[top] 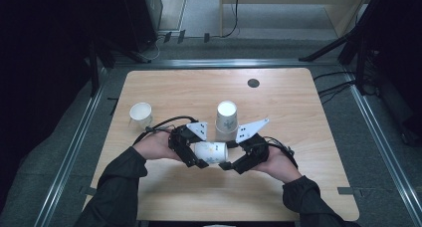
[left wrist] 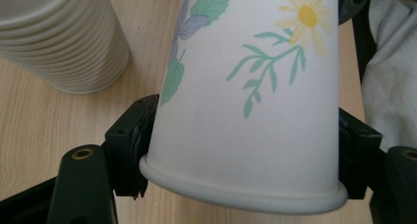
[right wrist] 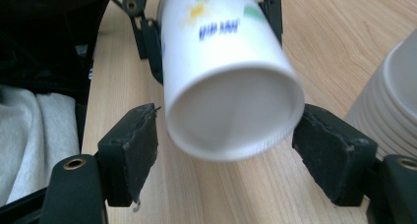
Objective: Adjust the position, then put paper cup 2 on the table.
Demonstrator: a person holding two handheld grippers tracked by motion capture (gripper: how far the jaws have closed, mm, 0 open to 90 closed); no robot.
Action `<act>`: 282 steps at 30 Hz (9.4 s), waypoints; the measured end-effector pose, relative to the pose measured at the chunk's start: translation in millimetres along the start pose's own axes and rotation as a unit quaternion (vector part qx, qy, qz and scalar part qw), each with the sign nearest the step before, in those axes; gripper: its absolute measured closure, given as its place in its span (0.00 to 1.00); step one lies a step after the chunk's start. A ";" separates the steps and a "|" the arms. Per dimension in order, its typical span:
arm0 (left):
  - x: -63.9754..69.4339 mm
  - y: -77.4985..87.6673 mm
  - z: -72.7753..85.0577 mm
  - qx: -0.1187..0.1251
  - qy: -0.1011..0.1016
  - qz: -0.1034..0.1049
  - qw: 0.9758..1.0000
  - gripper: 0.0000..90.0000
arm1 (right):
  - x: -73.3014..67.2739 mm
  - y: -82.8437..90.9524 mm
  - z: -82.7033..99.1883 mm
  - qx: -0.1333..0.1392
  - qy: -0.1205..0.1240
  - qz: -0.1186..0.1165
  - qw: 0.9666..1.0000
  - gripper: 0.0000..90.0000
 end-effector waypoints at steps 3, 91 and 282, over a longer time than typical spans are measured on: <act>2.4 -5.7 -0.4 -0.011 -0.007 0.000 1.000 0.29 | 0.5 -3.8 -0.5 -0.004 0.003 -0.003 1.000 0.30; 2.3 21.3 -6.8 -0.012 0.008 -0.043 0.999 0.29 | 2.9 -7.1 -2.3 -0.008 0.016 -0.006 1.000 0.31; -54.9 66.6 39.3 0.117 0.158 -0.088 0.977 0.28 | 21.9 -2.4 21.8 -0.020 -0.025 0.085 0.996 0.25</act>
Point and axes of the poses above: each handheld gripper's, and its own axes: y roughly backward along the jaws, z roughly out of its underside, x roughly to its right, the point moved 7 cm from there along -y, roughly forward along the jaws, and after that the axes turned 13 degrees about -z, right-handed, at the moved point
